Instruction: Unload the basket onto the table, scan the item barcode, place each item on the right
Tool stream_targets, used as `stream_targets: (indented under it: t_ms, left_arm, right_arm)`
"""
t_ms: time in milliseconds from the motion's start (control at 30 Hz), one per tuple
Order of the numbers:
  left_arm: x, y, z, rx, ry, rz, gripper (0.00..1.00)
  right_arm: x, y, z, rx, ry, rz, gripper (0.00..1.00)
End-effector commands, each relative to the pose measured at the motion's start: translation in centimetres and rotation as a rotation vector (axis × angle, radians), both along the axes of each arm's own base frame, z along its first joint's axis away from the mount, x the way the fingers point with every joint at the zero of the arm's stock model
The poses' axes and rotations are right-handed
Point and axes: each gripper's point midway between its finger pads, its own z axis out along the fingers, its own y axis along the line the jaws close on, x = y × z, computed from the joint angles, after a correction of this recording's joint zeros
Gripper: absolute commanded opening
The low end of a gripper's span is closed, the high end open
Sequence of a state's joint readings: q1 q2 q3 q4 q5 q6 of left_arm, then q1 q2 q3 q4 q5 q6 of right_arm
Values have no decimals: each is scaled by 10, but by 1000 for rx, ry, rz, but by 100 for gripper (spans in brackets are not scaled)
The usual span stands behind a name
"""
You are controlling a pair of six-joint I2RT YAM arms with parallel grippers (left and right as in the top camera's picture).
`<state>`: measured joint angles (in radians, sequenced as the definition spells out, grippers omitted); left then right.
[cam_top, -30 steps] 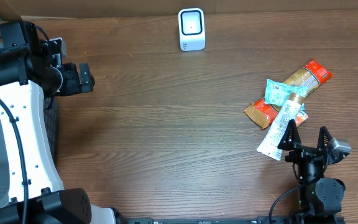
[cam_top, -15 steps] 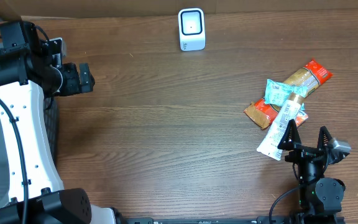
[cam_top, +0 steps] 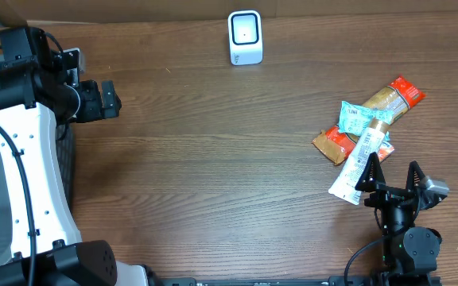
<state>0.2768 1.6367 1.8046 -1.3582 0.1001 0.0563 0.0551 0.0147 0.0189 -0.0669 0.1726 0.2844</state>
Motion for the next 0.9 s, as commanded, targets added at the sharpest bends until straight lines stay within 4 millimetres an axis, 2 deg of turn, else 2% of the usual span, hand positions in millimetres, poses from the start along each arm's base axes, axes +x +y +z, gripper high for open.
stream_targets:
  t_ms: [0,867]
  left_arm:
    - [3,0,0,6,-3,-16,100]
    - [-1,-1,-2,0,17,-17,99]
  right_arm:
    - [0,1,-2,3,-6,-1,100]
    - [0,1,-2,3,-6,-1,100]
